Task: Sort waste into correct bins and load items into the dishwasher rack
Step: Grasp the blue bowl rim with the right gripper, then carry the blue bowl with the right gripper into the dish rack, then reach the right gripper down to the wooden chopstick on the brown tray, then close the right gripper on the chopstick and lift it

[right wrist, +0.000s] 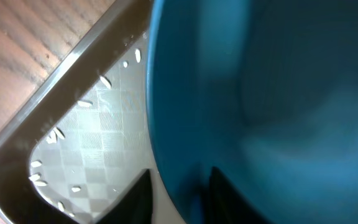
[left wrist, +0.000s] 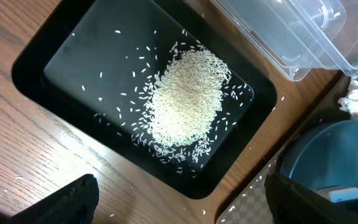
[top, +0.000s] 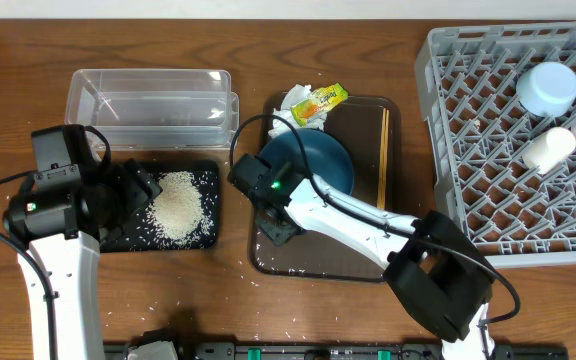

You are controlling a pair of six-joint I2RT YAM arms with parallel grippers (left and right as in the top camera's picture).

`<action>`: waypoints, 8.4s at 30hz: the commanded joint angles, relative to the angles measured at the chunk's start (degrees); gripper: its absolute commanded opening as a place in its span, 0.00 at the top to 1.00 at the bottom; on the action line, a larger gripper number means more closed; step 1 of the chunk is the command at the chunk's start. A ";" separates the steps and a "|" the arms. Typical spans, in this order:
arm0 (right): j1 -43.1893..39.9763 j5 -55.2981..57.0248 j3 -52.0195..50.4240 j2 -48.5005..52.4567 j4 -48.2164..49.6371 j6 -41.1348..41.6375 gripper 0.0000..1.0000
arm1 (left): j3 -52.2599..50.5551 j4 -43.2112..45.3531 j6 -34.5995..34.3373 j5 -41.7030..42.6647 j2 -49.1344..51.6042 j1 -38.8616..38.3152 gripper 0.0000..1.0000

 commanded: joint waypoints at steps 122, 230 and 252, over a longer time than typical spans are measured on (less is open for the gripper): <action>-113.55 -59.47 20.76 -32.89 -22.64 -6.84 0.41 | 0.72 -0.22 0.13 -0.09 0.07 0.35 0.12; -34.91 -1.55 27.76 12.68 -19.80 15.23 0.57 | 0.72 -0.22 0.11 -0.09 0.07 0.35 0.12; -34.88 -2.67 16.50 12.98 -9.07 14.82 0.52 | 0.72 -0.22 0.11 -0.09 0.07 0.35 0.12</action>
